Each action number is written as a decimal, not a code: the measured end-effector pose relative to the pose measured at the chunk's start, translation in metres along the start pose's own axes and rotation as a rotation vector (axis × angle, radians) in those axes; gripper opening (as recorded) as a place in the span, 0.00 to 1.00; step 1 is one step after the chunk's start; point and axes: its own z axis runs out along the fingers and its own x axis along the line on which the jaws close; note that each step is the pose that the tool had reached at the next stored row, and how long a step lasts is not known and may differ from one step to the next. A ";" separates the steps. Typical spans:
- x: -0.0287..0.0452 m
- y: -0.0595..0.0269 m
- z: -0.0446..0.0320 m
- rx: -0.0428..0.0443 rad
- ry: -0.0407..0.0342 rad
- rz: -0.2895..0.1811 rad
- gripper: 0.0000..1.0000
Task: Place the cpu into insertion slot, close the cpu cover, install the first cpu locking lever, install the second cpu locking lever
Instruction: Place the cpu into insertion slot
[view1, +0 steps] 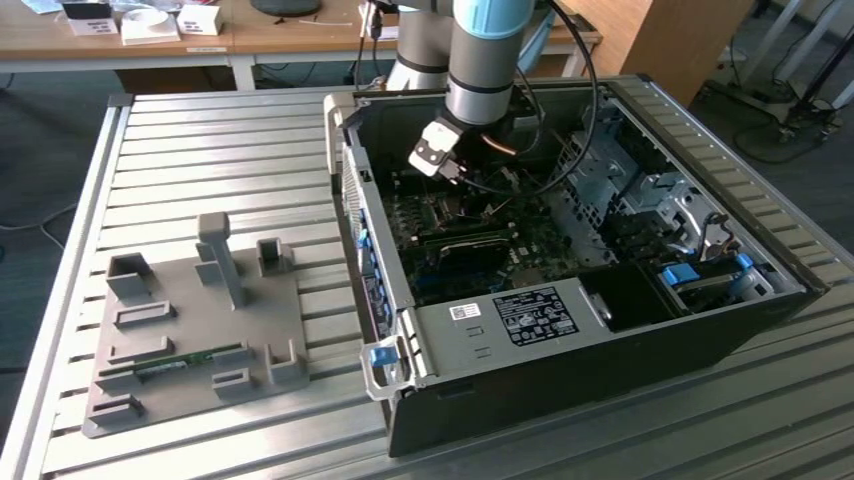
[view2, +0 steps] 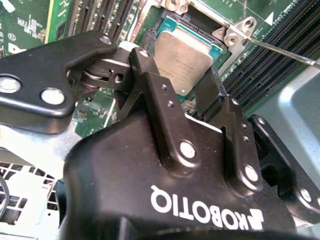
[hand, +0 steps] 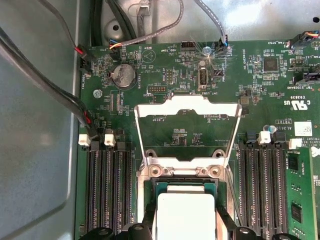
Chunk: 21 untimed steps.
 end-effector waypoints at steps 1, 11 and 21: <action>0.0000 -0.0003 0.0000 0.0000 0.0000 0.000 0.54; -0.0001 -0.0018 0.0001 0.0000 -0.0001 0.000 0.54; 0.0000 -0.0010 0.0002 0.0000 -0.0001 0.000 0.54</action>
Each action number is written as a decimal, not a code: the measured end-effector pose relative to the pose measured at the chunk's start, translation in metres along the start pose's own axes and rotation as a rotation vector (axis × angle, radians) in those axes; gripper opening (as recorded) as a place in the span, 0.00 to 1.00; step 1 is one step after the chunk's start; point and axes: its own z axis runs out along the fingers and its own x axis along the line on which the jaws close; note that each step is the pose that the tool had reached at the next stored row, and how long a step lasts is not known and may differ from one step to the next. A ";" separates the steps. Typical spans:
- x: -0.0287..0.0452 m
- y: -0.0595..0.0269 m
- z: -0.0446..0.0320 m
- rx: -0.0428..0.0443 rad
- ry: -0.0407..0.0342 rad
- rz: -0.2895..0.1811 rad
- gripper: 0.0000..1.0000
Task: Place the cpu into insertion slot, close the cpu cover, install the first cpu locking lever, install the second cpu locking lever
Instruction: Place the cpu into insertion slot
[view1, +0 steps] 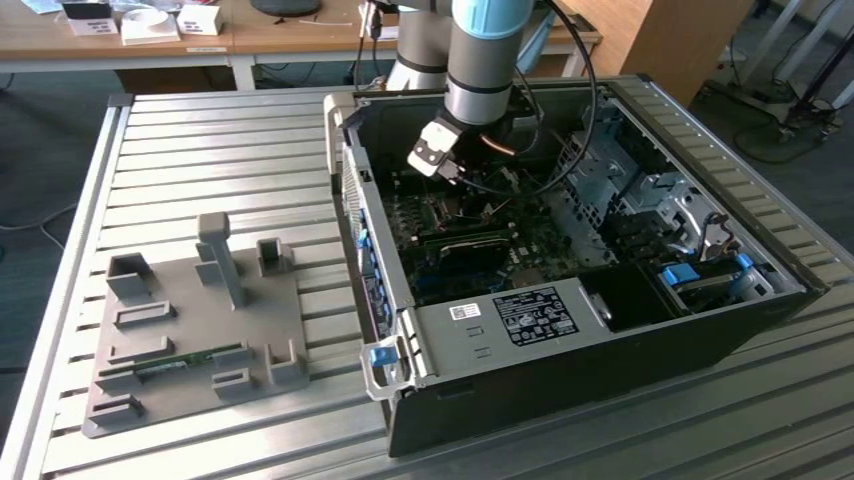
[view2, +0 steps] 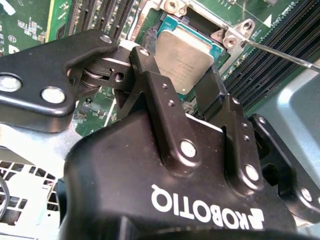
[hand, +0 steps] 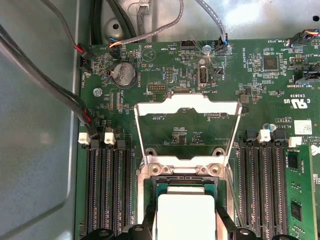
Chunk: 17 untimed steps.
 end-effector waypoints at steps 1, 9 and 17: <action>0.0000 0.0000 0.0000 0.0000 0.0000 0.000 0.54; 0.0000 0.0001 -0.0021 -0.0001 0.0002 0.000 0.54; 0.0000 0.0011 -0.0017 0.0000 0.0001 -0.002 0.54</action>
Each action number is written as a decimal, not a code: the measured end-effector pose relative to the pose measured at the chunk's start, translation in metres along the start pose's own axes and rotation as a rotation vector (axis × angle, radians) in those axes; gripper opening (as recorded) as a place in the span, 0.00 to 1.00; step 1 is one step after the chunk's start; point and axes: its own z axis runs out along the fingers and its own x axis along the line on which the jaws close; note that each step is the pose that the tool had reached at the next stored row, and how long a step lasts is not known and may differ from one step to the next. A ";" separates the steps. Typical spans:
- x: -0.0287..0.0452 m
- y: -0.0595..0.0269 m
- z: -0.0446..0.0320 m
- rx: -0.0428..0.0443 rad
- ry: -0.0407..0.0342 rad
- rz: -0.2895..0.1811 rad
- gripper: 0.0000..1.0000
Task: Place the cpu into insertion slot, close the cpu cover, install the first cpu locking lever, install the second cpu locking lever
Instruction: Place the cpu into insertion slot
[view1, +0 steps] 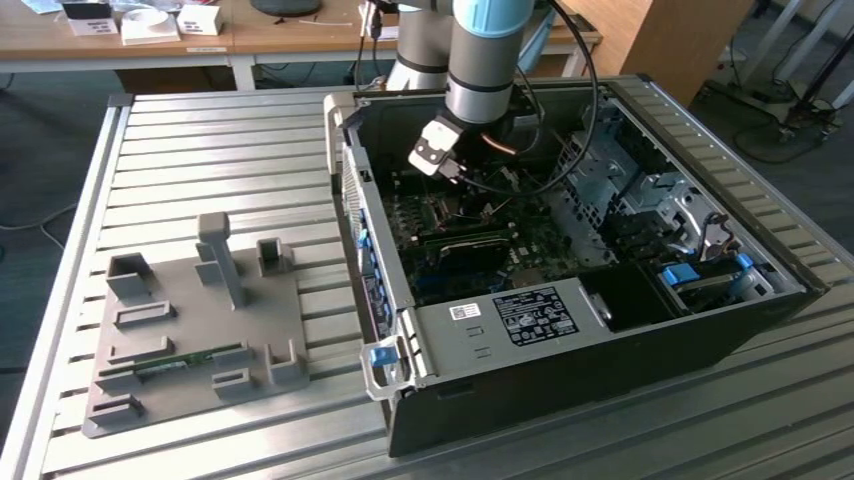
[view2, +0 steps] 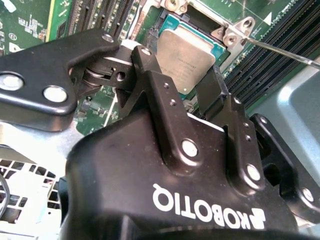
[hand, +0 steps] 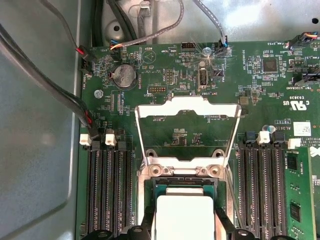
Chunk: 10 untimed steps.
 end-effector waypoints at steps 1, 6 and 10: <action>0.0000 0.0000 0.0000 0.0000 0.0000 -0.002 0.54; 0.0000 0.0002 0.0001 0.0001 0.0004 -0.006 0.54; 0.0000 0.0009 0.0005 0.0001 0.0003 -0.006 0.54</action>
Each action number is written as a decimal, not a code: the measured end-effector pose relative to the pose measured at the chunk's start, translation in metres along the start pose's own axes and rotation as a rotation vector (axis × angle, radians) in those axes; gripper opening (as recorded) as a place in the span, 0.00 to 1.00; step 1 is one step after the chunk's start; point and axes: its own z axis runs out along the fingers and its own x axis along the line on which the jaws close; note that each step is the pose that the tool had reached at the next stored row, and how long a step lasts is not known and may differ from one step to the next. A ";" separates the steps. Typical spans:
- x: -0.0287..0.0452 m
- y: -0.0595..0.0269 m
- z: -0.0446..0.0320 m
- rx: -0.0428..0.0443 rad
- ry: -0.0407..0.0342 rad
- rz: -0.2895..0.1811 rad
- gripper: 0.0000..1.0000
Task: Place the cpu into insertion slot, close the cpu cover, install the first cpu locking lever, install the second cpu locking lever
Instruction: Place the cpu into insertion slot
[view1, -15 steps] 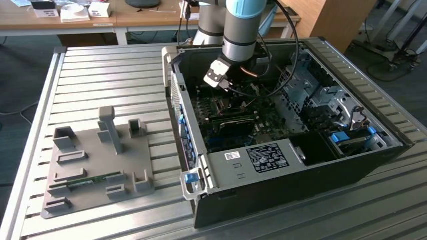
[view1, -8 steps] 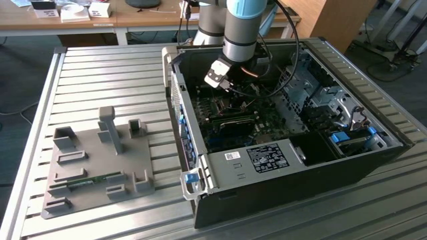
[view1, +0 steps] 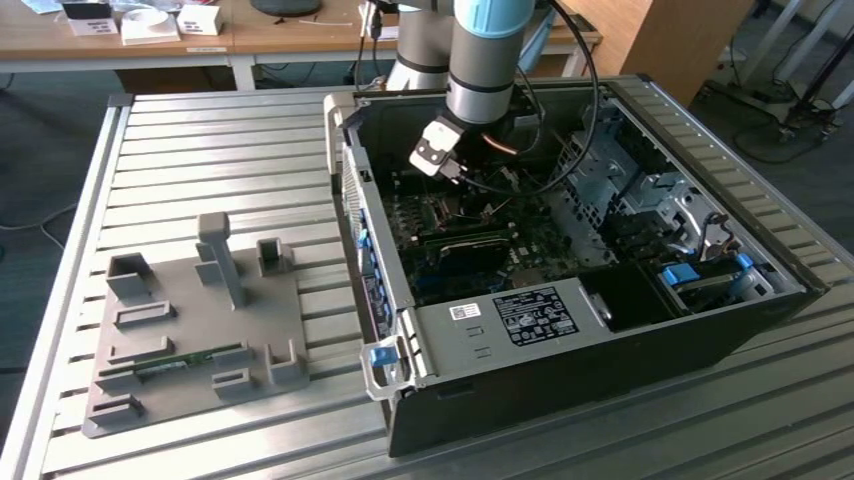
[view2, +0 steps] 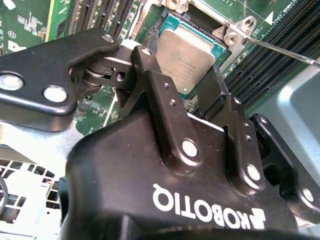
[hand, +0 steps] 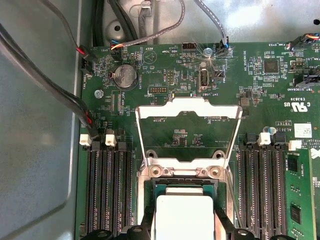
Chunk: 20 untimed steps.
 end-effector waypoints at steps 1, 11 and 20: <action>0.0000 0.0001 0.0002 -0.0001 0.0001 0.000 0.54; 0.0000 0.0003 0.0011 0.0001 0.0005 0.000 0.54; 0.0000 0.0009 0.0011 -0.0001 0.0005 0.000 0.54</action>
